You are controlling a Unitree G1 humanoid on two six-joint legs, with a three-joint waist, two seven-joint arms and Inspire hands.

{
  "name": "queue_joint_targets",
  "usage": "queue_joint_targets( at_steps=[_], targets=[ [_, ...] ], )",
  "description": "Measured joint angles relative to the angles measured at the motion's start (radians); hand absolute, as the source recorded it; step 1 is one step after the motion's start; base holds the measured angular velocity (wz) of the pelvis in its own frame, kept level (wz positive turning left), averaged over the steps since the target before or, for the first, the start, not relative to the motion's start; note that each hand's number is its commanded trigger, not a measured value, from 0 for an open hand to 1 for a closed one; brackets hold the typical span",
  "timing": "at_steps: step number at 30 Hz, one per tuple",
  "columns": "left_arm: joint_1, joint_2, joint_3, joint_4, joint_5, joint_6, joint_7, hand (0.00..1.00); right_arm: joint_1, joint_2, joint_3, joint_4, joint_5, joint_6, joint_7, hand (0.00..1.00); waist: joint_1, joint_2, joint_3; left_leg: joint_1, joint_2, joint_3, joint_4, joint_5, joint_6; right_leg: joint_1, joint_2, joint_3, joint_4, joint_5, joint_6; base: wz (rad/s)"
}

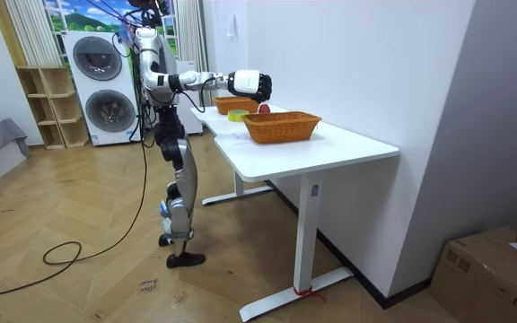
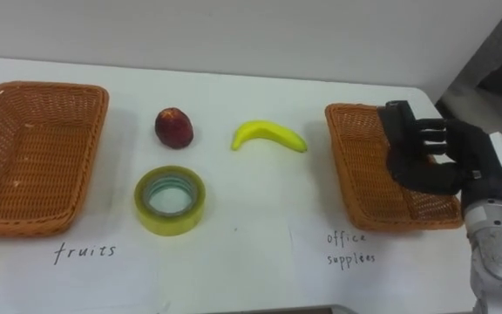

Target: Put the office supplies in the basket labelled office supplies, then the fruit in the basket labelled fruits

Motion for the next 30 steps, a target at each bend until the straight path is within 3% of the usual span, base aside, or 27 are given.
queue_joint_targets(
  at_steps=[12, 13, 14, 30],
  targets=[
    [-0.005, 0.005, 0.0, -0.001, -0.001, 0.014, 0.0, 0.0, 0.002, 0.0, 0.001, 0.0, -0.051, 0.018, 0.06, 1.0, -0.002, -0.007, -0.0049, -0.001, 0.001, 0.002, -0.001, 0.0, 0.0, -0.002, 0.002, 0.013, 0.0, 0.0, 0.0, 0.0],
    [-0.005, 0.006, -0.001, -0.001, -0.001, 0.015, 0.001, 0.0, 0.003, 0.0, 0.001, 0.0, -0.056, 0.021, 0.064, 0.78, -0.002, -0.007, -0.0046, -0.001, 0.001, 0.002, -0.001, 0.0, 0.0, -0.001, 0.002, 0.013, 0.0, 0.0, 0.0, 0.0],
    [-0.005, 0.008, -0.001, -0.001, -0.001, 0.016, 0.002, 0.0, 0.003, 0.0, 0.002, 0.0, -0.061, 0.024, 0.066, 0.02, -0.002, -0.007, -0.0048, 0.0, 0.001, 0.002, -0.001, 0.0, 0.0, -0.001, 0.002, 0.013, 0.0, 0.0, 0.0, 0.0],
    [-0.006, 0.012, -0.001, -0.001, -0.001, 0.021, 0.019, 0.0, 0.007, 0.0, 0.018, 0.001, -0.081, 0.038, 0.077, 0.0, -0.002, -0.013, -0.0014, 0.001, 0.001, 0.002, -0.001, 0.0, 0.0, 0.0, 0.002, 0.014, 0.0, 0.001, -0.001, 0.0]
  ],
)
